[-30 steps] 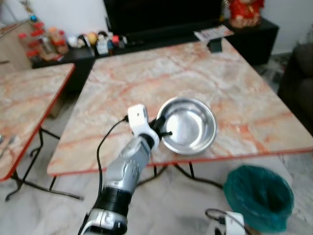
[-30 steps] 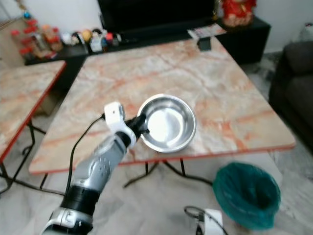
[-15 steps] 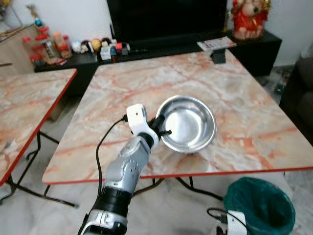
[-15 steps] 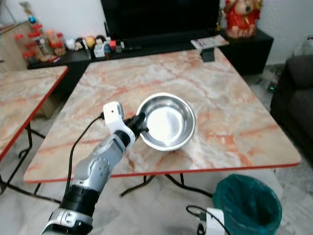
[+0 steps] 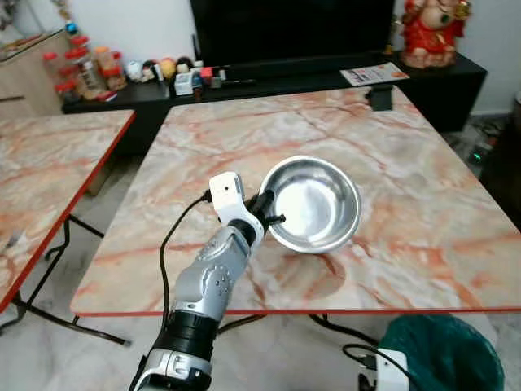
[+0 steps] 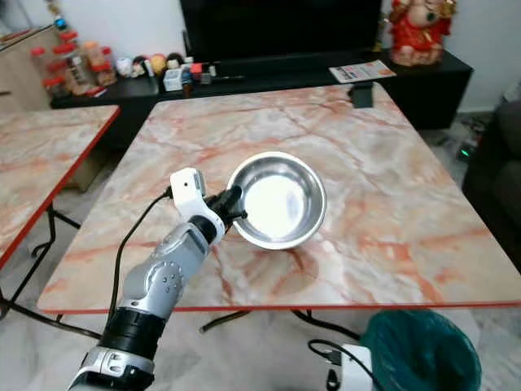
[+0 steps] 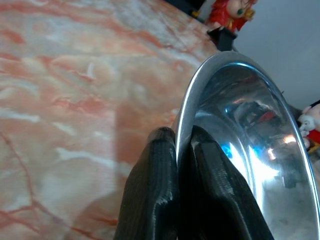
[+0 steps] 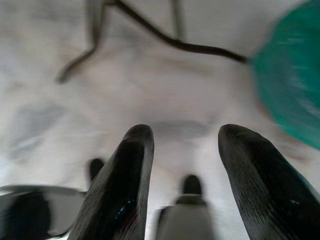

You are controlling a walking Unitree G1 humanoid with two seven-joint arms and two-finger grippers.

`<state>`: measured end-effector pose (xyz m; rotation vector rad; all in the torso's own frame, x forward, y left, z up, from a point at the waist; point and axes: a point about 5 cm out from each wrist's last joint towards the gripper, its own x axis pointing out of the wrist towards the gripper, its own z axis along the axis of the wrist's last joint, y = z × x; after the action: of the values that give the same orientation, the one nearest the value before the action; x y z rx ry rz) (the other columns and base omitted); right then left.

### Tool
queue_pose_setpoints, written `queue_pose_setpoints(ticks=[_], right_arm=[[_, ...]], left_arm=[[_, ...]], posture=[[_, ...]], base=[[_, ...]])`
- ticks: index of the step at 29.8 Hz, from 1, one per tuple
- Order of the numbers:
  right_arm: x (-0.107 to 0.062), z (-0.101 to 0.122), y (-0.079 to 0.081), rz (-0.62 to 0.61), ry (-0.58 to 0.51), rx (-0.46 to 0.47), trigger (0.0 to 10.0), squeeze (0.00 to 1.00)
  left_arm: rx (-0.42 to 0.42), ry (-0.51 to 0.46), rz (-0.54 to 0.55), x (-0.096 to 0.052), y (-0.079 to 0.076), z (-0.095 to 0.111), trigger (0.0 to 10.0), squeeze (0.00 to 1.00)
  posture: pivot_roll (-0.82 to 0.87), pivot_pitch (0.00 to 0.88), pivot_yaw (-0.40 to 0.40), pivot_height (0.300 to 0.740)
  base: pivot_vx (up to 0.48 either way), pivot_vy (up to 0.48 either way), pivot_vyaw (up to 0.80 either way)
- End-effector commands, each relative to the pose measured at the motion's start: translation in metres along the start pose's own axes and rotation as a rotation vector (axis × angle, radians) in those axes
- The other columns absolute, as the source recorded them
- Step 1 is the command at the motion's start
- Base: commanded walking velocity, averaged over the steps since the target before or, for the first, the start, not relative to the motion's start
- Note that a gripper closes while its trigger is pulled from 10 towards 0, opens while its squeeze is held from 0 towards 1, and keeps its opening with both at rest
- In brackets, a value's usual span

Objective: Setting the table

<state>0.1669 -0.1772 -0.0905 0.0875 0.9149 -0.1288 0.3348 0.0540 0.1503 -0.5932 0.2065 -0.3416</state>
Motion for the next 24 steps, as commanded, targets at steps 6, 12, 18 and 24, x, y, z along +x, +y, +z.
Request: queue_pose_setpoints(ticks=[6,12,18,24], right_arm=[[-0.002,-0.006,-0.005,-0.008,0.022,-0.005,10.0,0.00],[-0.002,-0.006,-0.003,-0.005,0.023,-0.006,10.0,0.00],[-0.002,-0.007,-0.002,-0.004,0.024,-0.005,10.0,0.00],[-0.002,-0.008,0.000,-0.003,0.025,-0.001,10.0,0.00]], left_arm=[[-0.108,0.113,-0.145,0.000,-0.029,-0.017,10.0,0.00],[-0.200,0.161,-0.100,0.003,-0.027,-0.022,10.0,0.00],[-0.217,0.173,-0.088,0.006,-0.027,-0.019,10.0,0.00],[-0.236,0.184,-0.155,0.018,-0.048,-0.015,10.0,0.00]], posture=[[0.04,0.025,0.081,0.740],[0.04,0.024,0.089,0.740],[0.04,0.024,0.090,0.740],[0.03,0.020,0.094,0.740]], base=[[0.000,0.000,0.00],[0.000,0.000,0.00],[0.000,0.000,0.00],[0.000,0.000,0.00]])
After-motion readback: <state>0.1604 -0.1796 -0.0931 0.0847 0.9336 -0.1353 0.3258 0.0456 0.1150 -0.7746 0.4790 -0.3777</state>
